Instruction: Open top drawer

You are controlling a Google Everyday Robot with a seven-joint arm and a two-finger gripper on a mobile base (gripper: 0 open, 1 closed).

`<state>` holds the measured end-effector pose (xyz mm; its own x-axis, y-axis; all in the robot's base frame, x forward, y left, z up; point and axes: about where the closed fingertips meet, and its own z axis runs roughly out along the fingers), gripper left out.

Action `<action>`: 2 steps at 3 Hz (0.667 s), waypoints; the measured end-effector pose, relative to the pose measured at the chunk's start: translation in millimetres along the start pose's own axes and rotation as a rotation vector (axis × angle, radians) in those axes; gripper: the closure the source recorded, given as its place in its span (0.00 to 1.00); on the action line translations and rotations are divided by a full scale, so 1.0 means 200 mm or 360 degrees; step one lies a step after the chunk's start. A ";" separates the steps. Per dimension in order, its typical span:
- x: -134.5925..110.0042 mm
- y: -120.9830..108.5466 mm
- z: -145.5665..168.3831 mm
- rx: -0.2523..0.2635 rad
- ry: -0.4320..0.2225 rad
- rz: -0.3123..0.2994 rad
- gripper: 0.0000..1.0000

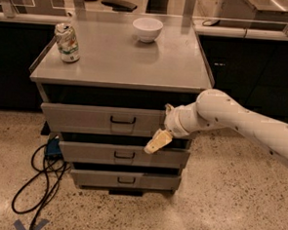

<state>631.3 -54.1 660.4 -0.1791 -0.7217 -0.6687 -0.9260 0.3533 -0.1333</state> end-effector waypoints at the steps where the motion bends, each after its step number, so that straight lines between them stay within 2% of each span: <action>1: 0.00 -0.01 0.03 0.0002 -0.0002 0.0001 0.00; 2: -0.01 -0.01 0.02 0.0002 -0.0002 0.0001 0.19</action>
Offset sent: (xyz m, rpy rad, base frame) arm 0.0028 0.0031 -0.0038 0.0010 -0.0009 -0.0015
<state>634.6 -50.9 660.0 -0.1794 -0.7208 -0.6695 -0.9253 0.3548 -0.1340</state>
